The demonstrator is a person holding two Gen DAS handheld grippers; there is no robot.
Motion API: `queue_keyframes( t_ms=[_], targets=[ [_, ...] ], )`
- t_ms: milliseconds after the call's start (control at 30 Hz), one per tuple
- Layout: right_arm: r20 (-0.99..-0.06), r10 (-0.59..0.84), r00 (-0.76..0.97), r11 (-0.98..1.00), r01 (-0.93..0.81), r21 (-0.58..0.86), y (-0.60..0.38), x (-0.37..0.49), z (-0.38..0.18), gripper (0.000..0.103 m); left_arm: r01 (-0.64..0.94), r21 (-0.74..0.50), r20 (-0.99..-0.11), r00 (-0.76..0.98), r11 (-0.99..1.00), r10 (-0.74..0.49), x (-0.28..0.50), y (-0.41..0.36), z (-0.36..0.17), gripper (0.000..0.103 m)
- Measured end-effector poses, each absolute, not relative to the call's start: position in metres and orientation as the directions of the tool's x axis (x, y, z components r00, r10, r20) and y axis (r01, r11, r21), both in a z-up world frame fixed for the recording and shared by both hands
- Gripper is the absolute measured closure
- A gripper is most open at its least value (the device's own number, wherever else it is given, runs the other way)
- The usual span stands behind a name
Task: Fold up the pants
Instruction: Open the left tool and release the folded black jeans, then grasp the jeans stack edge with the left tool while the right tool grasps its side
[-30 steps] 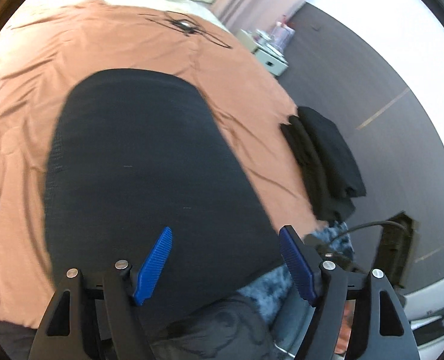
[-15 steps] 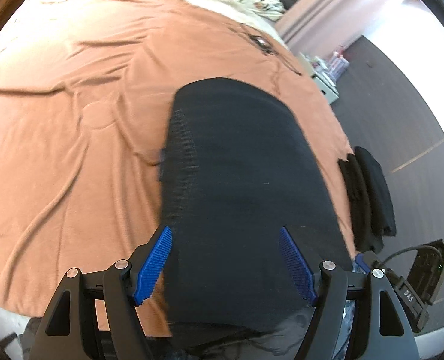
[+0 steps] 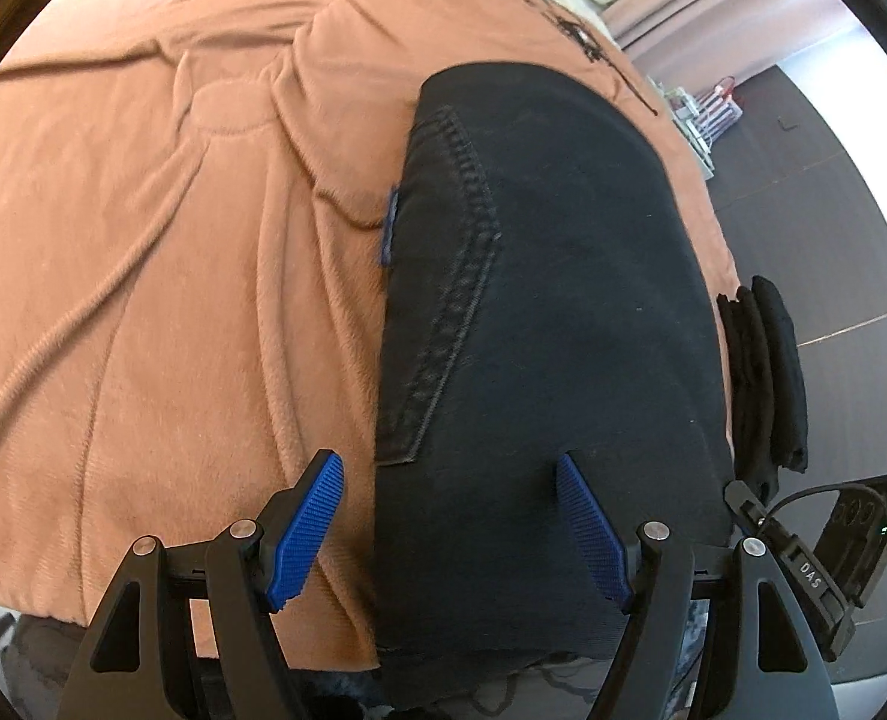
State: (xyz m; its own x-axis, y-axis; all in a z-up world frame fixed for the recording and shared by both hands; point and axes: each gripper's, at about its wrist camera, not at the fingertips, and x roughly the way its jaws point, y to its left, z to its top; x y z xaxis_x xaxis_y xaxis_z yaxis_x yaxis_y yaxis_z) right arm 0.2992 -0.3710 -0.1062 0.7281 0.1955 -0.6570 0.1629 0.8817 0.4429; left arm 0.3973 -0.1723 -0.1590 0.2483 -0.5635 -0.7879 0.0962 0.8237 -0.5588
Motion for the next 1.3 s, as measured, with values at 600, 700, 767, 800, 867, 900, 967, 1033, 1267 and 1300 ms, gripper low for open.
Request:
queue_keyframes(
  t_ms=[600, 700, 767, 800, 867, 900, 967, 1033, 1267, 1300],
  targets=[
    [-0.650, 0.312, 0.692, 0.834, 0.127, 0.536, -0.379, 0.341, -0.128, 0.074, 0.080, -0.666, -0.714, 0.223, 0.742, -0.664, 0.387, -0.159, -0.153, 0.079],
    [-0.648, 0.336, 0.684, 0.827, 0.114, 0.550, -0.374, 0.338, -0.129, 0.078, 0.103, -0.641, -0.719, 0.264, 0.760, -0.643, 0.383, -0.151, -0.138, 0.080],
    [-0.649, 0.347, 0.677, 0.828, 0.104, 0.550, -0.369, 0.334, -0.129, 0.079, 0.104, -0.638, -0.720, 0.270, 0.763, -0.639, 0.383, -0.143, -0.132, 0.081],
    [-0.649, 0.352, 0.674, 0.829, 0.098, 0.551, -0.367, 0.334, -0.128, 0.079, 0.102, -0.636, -0.723, 0.271, 0.765, -0.636, 0.382, -0.139, -0.131, 0.081],
    [-0.649, 0.375, 0.662, 0.827, 0.078, 0.557, -0.360, 0.329, -0.130, 0.080, 0.097, -0.621, -0.735, 0.273, 0.778, -0.621, 0.381, -0.135, -0.129, 0.081],
    [-0.650, 0.386, 0.655, 0.826, 0.069, 0.560, -0.358, 0.327, -0.131, 0.080, 0.094, -0.615, -0.742, 0.269, 0.783, -0.615, 0.379, -0.131, -0.130, 0.081],
    [-0.655, 0.409, 0.635, 0.824, 0.052, 0.564, -0.351, 0.324, -0.136, 0.080, 0.091, -0.609, -0.750, 0.257, 0.788, -0.609, 0.376, -0.131, -0.131, 0.081],
    [-0.658, 0.423, 0.624, 0.824, 0.037, 0.565, -0.348, 0.322, -0.138, 0.080, 0.106, -0.593, -0.764, 0.238, 0.798, -0.599, 0.377, -0.138, -0.132, 0.079],
    [-0.647, 0.437, 0.625, 0.822, 0.015, 0.570, -0.367, 0.333, -0.130, 0.054, 0.128, -0.537, -0.803, 0.224, 0.834, -0.552, 0.393, -0.137, -0.136, 0.056],
    [-0.642, 0.432, 0.634, 0.819, 0.022, 0.573, -0.370, 0.337, -0.131, 0.048, 0.129, -0.532, -0.804, 0.232, 0.837, -0.547, 0.394, -0.136, -0.136, 0.054]
  ],
)
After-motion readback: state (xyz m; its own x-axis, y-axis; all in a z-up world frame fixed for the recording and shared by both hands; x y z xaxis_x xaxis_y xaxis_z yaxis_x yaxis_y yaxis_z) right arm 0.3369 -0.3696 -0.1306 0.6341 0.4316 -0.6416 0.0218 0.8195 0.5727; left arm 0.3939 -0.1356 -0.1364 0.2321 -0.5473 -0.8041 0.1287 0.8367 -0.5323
